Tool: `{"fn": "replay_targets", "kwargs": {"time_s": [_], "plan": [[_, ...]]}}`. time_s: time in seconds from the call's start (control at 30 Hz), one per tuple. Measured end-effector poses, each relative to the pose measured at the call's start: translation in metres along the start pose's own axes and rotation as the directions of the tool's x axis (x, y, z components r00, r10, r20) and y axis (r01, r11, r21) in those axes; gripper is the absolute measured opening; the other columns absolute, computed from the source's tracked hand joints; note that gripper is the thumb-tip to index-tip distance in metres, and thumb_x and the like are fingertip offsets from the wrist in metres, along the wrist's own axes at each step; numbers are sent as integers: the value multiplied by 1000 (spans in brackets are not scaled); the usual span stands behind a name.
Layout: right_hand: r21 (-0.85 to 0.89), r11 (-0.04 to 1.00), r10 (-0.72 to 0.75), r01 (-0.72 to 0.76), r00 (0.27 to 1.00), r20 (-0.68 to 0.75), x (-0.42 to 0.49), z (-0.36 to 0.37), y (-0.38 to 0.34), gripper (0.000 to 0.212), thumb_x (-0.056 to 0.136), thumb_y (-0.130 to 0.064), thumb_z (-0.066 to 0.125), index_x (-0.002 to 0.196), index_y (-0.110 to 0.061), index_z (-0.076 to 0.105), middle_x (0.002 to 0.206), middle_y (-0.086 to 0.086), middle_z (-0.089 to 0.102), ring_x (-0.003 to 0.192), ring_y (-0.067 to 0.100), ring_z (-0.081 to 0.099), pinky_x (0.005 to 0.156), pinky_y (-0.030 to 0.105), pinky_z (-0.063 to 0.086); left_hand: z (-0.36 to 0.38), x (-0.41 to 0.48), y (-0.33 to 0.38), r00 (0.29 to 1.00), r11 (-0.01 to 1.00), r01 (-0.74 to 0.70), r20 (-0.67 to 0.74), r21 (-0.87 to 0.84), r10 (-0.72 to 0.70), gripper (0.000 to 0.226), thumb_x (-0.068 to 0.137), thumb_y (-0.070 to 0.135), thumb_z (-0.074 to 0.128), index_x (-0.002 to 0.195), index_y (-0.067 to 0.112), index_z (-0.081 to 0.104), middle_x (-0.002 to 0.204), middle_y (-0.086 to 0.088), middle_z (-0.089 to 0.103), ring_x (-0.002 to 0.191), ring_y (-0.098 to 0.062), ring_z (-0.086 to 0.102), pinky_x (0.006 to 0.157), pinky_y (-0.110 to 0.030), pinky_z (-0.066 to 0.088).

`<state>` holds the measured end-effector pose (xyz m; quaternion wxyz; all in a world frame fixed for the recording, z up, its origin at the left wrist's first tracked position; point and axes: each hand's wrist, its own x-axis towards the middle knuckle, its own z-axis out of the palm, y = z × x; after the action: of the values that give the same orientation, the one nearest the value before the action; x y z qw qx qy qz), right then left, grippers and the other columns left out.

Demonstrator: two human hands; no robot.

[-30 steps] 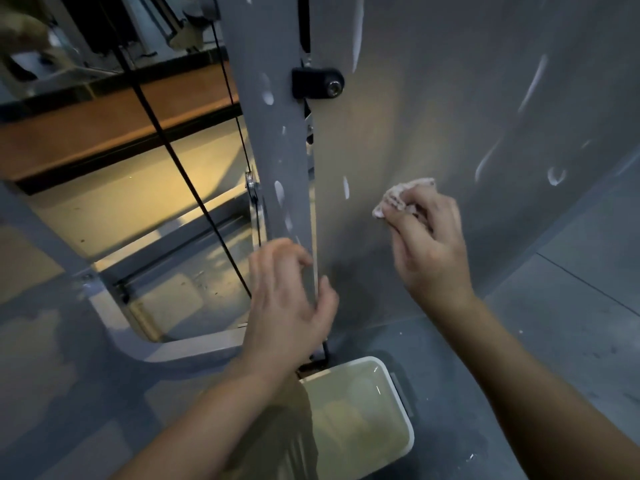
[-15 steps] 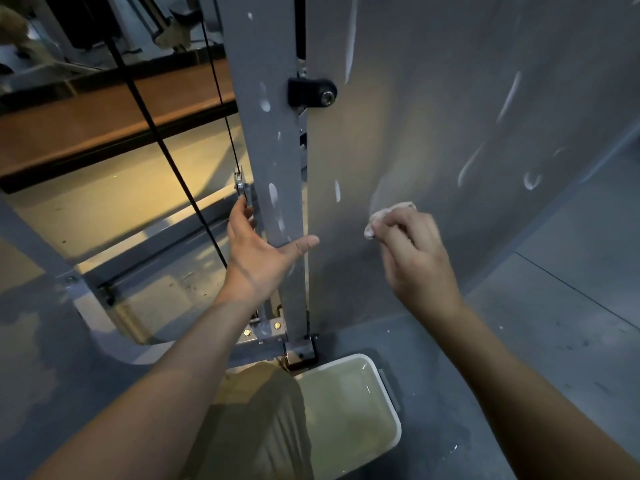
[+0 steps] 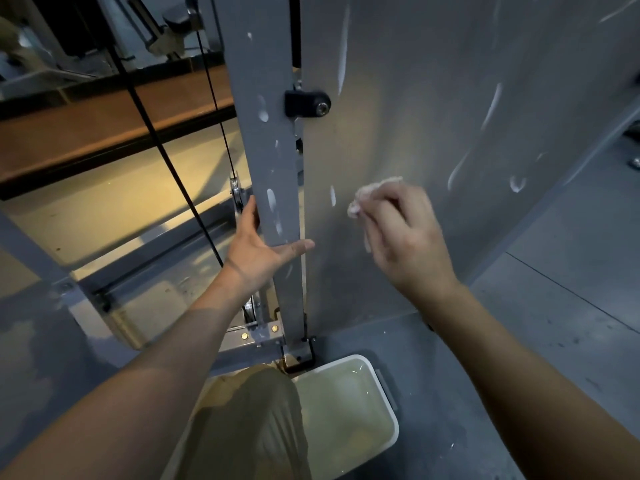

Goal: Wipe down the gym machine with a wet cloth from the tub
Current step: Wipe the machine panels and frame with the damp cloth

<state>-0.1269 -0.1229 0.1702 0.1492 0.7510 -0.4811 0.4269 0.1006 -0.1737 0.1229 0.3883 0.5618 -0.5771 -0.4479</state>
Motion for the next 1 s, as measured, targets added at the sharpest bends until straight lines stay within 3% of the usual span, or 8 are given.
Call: {"fn": "replay_targets", "kwargs": {"time_s": [0.1, 0.27, 0.43, 0.6, 0.67, 0.8, 0.93, 1.0], "plan": [[76, 997, 19, -10, 992, -123, 17, 0, -9, 11, 101, 4, 55, 103, 3, 66, 109, 15, 61, 99, 34, 64, 79, 49, 52, -3, 5, -3, 1000, 1000, -9, 20, 4, 9, 133, 48, 64, 96, 157, 38, 23, 153, 7, 48, 139, -17, 49, 118, -44, 40], [-14, 999, -35, 37, 993, 112, -5, 6, -11, 19, 104, 0, 53, 100, 1, 71, 104, 12, 66, 96, 34, 64, 84, 34, 47, 0, 6, -7, 999, 999, -48, -24, 6, 49, 125, 50, 67, 94, 152, 35, 29, 145, 10, 55, 135, -14, 53, 115, -44, 44], [-45, 997, -62, 57, 991, -122, 26, 5, -26, 15, 98, 9, 57, 93, 6, 72, 100, 16, 67, 93, 28, 65, 83, 34, 46, 2, 9, -11, 994, 994, -106, -36, -31, 105, 111, 52, 64, 94, 144, 36, 39, 139, 9, 59, 130, -12, 56, 112, -43, 47], [-64, 993, -86, 98, 983, 161, -7, 20, -20, 22, 103, 1, 50, 104, 2, 72, 101, 13, 65, 91, 34, 63, 77, 37, 51, 3, 11, -12, 989, 990, -141, -52, -21, 140, 98, 49, 71, 91, 131, 44, 44, 132, 8, 61, 124, -12, 59, 108, -42, 49], [-70, 992, -97, 105, 989, 109, 6, 16, -25, 20, 103, 1, 53, 105, 2, 73, 100, 13, 66, 91, 33, 64, 77, 36, 51, 2, 12, -12, 986, 987, -159, -52, -23, 158, 93, 51, 67, 92, 128, 46, 44, 131, 8, 60, 124, -12, 59, 108, -41, 50], [-41, 995, -95, 91, 990, -104, 32, 13, -38, 17, 97, 12, 56, 98, 9, 72, 98, 18, 68, 92, 34, 66, 87, 26, 37, 4, 12, -13, 983, 983, -178, -62, -38, 176, 80, 53, 55, 93, 118, 51, 46, 128, 4, 63, 120, -13, 62, 105, -39, 52], [-57, 988, -135, 143, 983, 121, 5, 18, -31, 21, 102, 4, 51, 100, 8, 71, 100, 19, 66, 96, 39, 63, 81, 35, 49, 2, 11, -10, 979, 980, -196, -59, -16, 195, 84, 56, 56, 93, 125, 42, 48, 128, 3, 62, 121, -15, 61, 105, -45, 51], [-84, 983, -152, 161, 983, 102, 14, 14, -30, 21, 103, 2, 51, 100, 7, 71, 101, 18, 66, 97, 37, 63, 76, 41, 52, 3, 10, -9, 977, 978, -207, -56, -11, 206, 87, 60, 51, 95, 130, 36, 46, 130, 5, 61, 122, -12, 60, 106, -38, 51]]}}
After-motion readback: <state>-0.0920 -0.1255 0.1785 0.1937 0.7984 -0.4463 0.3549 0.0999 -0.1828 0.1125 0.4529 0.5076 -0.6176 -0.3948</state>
